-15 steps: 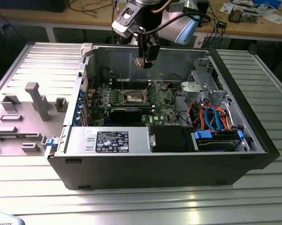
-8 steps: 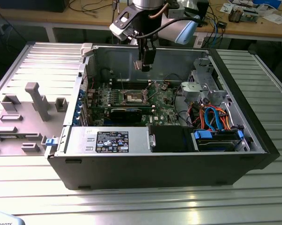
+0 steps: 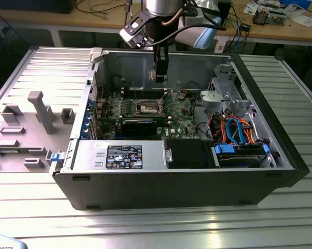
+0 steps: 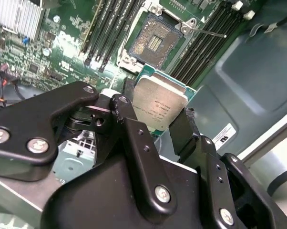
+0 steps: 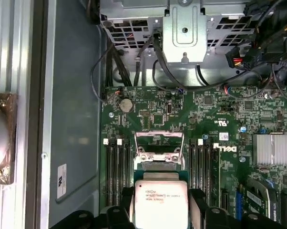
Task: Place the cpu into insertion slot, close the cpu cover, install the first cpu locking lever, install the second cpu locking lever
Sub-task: 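Place the cpu into insertion slot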
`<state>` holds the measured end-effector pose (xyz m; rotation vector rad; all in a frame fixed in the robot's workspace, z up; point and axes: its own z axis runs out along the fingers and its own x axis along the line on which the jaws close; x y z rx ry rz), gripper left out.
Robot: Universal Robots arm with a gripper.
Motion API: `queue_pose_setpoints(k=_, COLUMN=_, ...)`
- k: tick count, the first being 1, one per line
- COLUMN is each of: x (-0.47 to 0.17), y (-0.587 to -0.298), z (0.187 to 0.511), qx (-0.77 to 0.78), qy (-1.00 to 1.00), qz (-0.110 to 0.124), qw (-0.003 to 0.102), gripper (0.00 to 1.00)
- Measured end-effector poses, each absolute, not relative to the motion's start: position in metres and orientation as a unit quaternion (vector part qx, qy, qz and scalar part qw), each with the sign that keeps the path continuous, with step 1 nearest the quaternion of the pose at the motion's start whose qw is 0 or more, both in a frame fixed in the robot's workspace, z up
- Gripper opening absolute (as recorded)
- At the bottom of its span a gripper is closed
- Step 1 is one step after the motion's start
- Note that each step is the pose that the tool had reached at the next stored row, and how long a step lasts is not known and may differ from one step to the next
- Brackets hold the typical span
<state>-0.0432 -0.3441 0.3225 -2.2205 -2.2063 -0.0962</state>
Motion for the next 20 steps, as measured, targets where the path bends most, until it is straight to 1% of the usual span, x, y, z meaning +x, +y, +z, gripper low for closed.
queue_pose_setpoints(k=8, x=-0.0443, y=-0.3441, z=0.318, qx=-0.735, qy=-0.677, qz=-0.03, qw=0.004, gripper=0.54)
queue_pose_setpoints(k=12, x=-0.0444, y=-0.344, z=0.3167, qx=-0.737, qy=-0.675, qz=-0.028, qw=0.007, gripper=0.54)
queue_pose_setpoints(k=20, x=-0.0443, y=-0.344, z=0.3166, qx=-0.737, qy=-0.675, qz=-0.029, qw=0.007, gripper=0.54)
